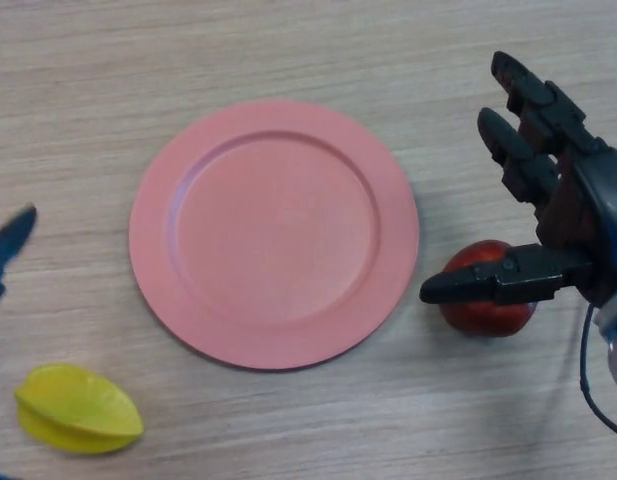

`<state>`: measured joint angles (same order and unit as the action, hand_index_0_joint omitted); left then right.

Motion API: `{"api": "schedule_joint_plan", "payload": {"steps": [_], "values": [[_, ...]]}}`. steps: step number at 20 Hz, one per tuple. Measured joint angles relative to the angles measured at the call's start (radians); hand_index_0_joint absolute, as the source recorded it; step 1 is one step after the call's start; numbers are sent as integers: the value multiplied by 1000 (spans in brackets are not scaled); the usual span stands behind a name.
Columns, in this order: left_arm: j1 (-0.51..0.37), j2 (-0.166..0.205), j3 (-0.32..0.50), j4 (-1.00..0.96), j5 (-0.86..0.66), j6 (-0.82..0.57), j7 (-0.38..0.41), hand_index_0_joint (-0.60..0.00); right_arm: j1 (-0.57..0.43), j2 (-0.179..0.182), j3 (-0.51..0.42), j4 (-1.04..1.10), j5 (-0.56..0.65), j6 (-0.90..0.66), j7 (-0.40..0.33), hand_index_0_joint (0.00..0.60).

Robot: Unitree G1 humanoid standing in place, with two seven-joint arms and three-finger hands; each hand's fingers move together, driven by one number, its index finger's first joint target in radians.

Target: Pick up the yellow starfruit and place it on the plate

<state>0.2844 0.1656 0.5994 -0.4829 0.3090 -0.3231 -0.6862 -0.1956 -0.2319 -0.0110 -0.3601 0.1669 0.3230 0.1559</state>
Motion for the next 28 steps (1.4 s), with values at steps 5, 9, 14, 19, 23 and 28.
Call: {"api": "schedule_joint_plan", "payload": {"steps": [5,9,14,19,23,28], "values": [[6,0,6,81,120,-68,-98,0,-5,3,10,8,0,0,-2,0],[-19,34,6,137,192,-104,-99,0,-5,7,10,8,0,0,-10,0],[-33,52,-5,170,193,-114,-97,-300,-5,7,10,7,11,0,-12,0],[-48,95,-52,283,319,-155,86,-600,-4,5,8,7,30,1,-12,0],[-39,97,-54,277,312,-161,78,-600,-4,4,8,6,30,1,-12,0],[-62,97,-54,261,303,-117,75,-600,-4,3,8,-3,30,2,-12,0]]}}
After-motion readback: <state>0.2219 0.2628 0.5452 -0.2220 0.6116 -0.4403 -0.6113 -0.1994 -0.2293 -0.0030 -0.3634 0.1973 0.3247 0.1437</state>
